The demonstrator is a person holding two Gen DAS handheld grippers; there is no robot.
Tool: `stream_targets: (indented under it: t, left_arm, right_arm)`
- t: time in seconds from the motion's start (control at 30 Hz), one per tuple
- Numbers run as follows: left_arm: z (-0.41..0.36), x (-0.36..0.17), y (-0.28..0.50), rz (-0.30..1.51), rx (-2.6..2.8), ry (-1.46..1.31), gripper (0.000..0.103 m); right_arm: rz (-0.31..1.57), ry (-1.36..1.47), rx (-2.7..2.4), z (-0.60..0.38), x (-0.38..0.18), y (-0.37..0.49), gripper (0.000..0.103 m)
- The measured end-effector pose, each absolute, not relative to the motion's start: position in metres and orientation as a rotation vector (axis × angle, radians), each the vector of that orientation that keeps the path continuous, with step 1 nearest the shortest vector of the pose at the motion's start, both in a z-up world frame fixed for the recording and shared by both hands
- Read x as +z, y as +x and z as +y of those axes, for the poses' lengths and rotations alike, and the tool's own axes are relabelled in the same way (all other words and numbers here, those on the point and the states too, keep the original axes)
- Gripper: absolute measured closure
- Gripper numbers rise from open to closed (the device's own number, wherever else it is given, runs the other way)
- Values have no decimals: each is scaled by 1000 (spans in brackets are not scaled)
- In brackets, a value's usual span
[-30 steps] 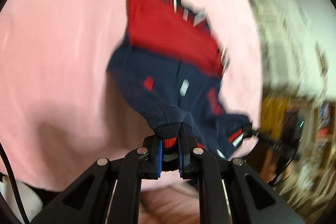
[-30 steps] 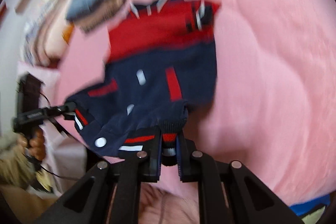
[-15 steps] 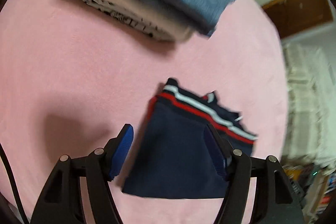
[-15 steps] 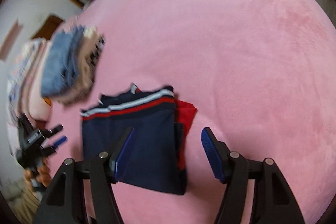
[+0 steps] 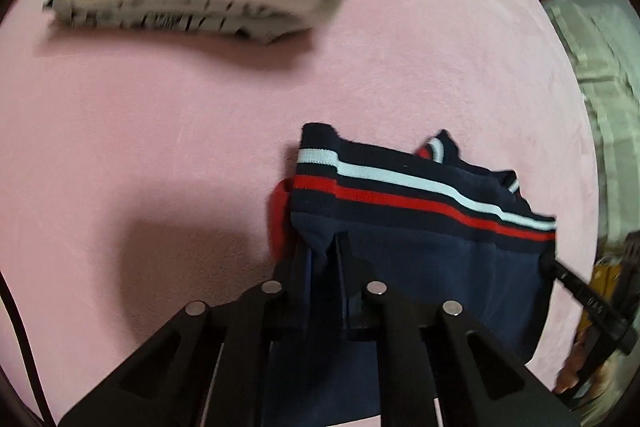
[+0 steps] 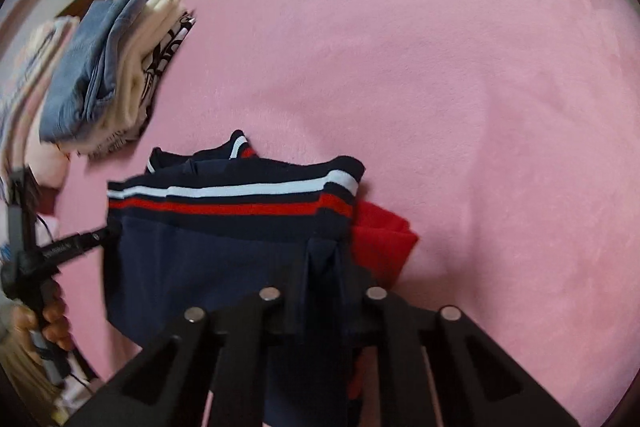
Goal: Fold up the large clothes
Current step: 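Press the folded edge flat with both grippers, then open them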
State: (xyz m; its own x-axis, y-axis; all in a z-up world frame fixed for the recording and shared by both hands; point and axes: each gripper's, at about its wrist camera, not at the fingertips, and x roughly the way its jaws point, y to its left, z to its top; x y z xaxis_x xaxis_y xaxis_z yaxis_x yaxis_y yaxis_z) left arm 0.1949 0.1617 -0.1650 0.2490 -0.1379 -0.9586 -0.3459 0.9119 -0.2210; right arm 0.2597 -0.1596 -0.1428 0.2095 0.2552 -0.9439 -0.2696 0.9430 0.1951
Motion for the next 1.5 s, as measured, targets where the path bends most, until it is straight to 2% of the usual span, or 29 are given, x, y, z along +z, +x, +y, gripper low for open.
stream_targets:
  t: [0.13, 0.3, 0.37, 0.43, 0.5, 0.67, 0.8, 0.9, 0.93, 1.0, 1.07, 1.13, 1.3, 1.5]
  left_arm:
    - [151, -158, 195, 1288, 146, -341, 96]
    - [162, -191, 198, 1358, 212, -392, 94]
    - [164, -182, 196, 1335, 229, -413, 92]
    - [162, -168, 191, 1303, 253, -394, 83]
    - [160, -146, 179, 1242, 293, -370, 82]
    - [126, -109, 147, 1125, 225, -417, 80]
    - [82, -121, 133, 1140, 124, -416, 80]
    - [64, -150, 132, 1205, 131, -369, 80]
    - [65, -159, 132, 1229, 173, -333, 80]
    - [79, -174, 130, 1254, 237, -331, 81]
    - [101, -182, 125, 1260, 224, -435, 82]
    - [109, -182, 123, 1262, 205, -453, 84]
    - [100, -177, 122, 1268, 185, -349, 84]
    - [92, -165, 119, 1287, 190, -305, 82]
  right_arm:
    - [1243, 11, 325, -175, -127, 253, 93]
    - [1307, -54, 287, -167, -157, 255, 86]
    - [1293, -11, 269, -168, -147, 257, 82]
    - [1234, 18, 252, -171, -129, 252, 81]
    - [1181, 13, 254, -168, -112, 242, 76]
    - [1134, -43, 389, -137, -96, 197, 76]
    - [1162, -74, 473, -109, -116, 167, 76]
    - [1186, -102, 493, -94, -138, 154, 76]
    - [1193, -134, 475, -94, -145, 151, 77]
    - [1185, -177, 429, -103, -155, 147, 93]
    - [1182, -194, 390, -119, -158, 146, 103]
    - [1206, -160, 394, -139, -160, 146, 103]
    - [1226, -142, 318, -171, -159, 144, 103]
    - [1221, -146, 288, -165, -152, 139, 101]
